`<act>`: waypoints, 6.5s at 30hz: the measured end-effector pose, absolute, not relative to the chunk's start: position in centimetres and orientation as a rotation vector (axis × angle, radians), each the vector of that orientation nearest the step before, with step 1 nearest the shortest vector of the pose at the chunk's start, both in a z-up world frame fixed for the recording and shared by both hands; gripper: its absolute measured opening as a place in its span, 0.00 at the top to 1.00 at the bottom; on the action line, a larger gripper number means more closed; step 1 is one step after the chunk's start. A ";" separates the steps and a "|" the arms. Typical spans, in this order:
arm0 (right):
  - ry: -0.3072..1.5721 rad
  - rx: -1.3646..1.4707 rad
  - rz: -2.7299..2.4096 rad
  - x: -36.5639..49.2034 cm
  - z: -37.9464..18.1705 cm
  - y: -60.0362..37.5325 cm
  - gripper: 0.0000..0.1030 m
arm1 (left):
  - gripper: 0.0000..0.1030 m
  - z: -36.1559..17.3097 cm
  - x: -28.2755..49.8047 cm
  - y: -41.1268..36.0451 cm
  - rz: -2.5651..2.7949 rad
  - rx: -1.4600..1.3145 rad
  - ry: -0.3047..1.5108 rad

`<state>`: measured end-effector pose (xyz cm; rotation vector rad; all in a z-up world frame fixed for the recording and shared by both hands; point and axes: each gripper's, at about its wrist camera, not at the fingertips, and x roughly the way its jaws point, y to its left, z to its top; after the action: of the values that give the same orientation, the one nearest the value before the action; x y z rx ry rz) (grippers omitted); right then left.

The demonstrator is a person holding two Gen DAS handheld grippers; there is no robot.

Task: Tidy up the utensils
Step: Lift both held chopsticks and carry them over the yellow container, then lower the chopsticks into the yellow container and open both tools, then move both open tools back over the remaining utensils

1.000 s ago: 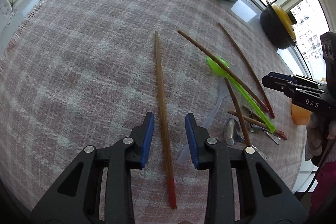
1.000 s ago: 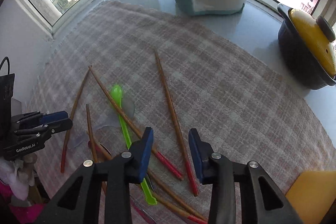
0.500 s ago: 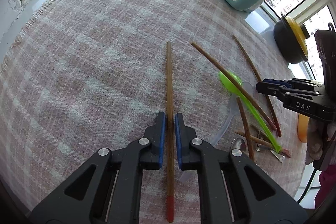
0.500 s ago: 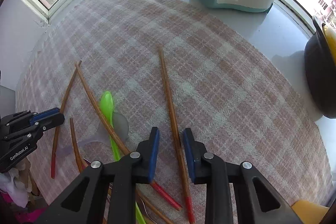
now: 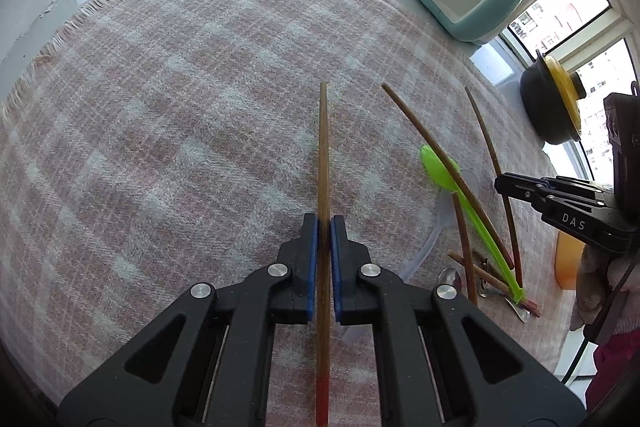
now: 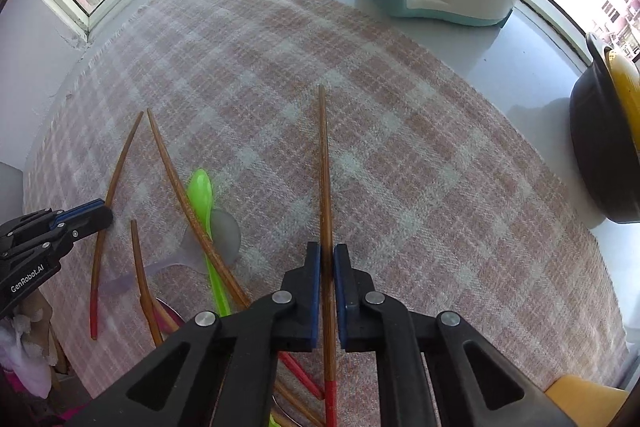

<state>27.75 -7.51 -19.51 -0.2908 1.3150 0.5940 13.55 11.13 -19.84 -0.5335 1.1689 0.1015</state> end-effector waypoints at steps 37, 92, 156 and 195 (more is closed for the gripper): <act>1.032 -0.031 0.544 18.3 -8.7 -22.8 0.97 | 0.96 -10.8 11.1 -3.5 -0.177 -0.579 0.970; 0.871 0.124 0.272 22.4 -2.4 -43.6 0.97 | 0.96 -1.7 24.4 -30.5 -0.521 -0.202 0.811; 0.818 0.026 0.152 20.9 -4.8 -43.1 0.72 | 0.96 -4.0 23.5 -28.8 -0.493 -0.156 0.894; 0.760 -0.097 0.273 11.3 -2.8 -30.6 0.10 | 0.90 -4.4 12.1 -8.6 -0.174 -0.176 0.916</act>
<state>11.31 -30.58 -2.81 -0.0967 0.7603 0.2725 12.14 -8.55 -4.45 -0.1760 0.9158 -0.1744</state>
